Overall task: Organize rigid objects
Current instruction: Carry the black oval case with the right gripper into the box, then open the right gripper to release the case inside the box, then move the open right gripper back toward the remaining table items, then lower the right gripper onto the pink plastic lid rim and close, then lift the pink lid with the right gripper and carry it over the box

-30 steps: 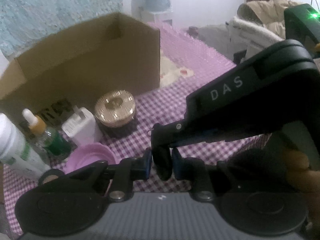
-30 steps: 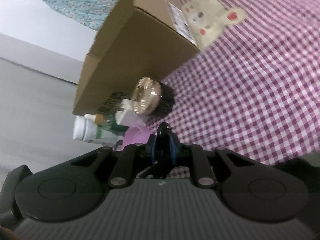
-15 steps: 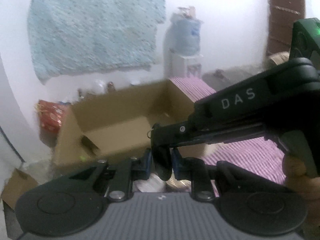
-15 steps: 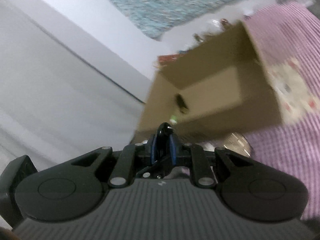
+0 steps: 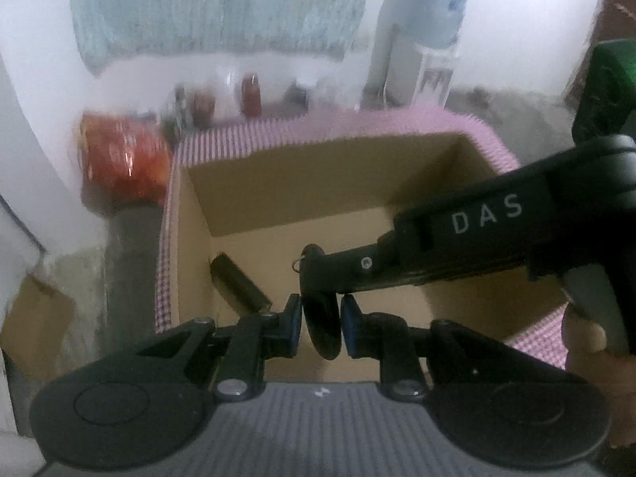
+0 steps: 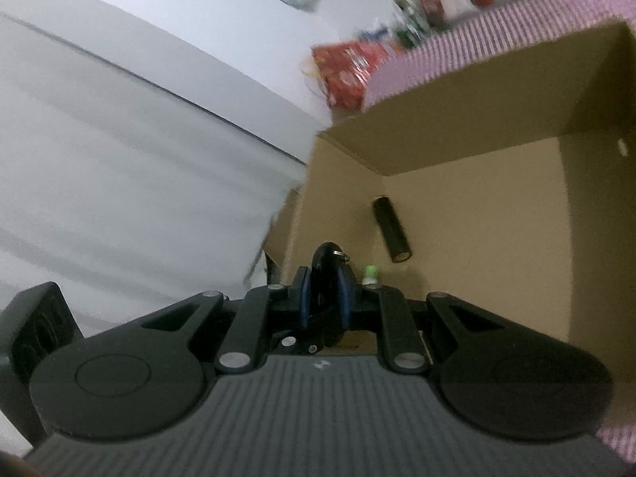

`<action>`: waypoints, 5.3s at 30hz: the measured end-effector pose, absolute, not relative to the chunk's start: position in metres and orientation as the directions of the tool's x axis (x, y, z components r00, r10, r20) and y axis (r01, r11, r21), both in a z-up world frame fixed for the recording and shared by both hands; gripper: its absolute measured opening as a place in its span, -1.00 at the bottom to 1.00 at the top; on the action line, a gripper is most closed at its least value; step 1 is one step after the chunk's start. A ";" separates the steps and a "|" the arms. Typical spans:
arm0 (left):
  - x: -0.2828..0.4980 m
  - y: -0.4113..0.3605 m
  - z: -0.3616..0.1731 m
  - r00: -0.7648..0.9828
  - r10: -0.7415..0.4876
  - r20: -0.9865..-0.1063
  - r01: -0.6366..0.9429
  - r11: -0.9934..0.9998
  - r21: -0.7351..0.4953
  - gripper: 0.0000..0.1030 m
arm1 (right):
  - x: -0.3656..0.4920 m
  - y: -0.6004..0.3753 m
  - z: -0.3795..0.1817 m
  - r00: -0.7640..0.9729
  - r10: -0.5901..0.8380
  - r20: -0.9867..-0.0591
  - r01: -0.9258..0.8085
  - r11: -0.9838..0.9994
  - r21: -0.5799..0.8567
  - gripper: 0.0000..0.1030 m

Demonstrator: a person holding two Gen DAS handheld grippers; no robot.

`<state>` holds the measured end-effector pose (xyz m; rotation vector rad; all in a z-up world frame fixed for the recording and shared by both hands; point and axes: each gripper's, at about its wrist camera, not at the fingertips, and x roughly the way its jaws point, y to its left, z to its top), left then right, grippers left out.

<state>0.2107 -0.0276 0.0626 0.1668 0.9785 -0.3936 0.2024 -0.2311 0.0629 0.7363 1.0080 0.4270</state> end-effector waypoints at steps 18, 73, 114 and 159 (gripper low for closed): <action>0.324 -0.037 0.000 0.401 -0.103 -0.910 0.303 0.953 0.026 -0.51 | 0.313 -0.230 -0.022 0.419 0.652 -0.633 0.151 0.637 0.756 -0.70; -0.017 -0.016 -0.015 0.592 -0.384 -0.708 0.489 0.870 -0.063 0.99 | -0.037 -0.255 -0.008 0.657 0.364 -0.660 0.037 0.859 0.511 -0.18; -0.011 -0.064 -0.046 0.517 -0.403 -0.755 0.558 0.828 -0.060 0.51 | -0.010 -0.261 -0.043 0.542 0.321 -0.776 0.051 0.910 0.412 -0.73; 0.004 -0.060 0.057 0.745 -0.329 -0.581 0.501 0.851 0.160 0.40 | -0.003 -0.219 0.058 0.711 0.257 -0.655 -0.115 0.961 0.252 -0.74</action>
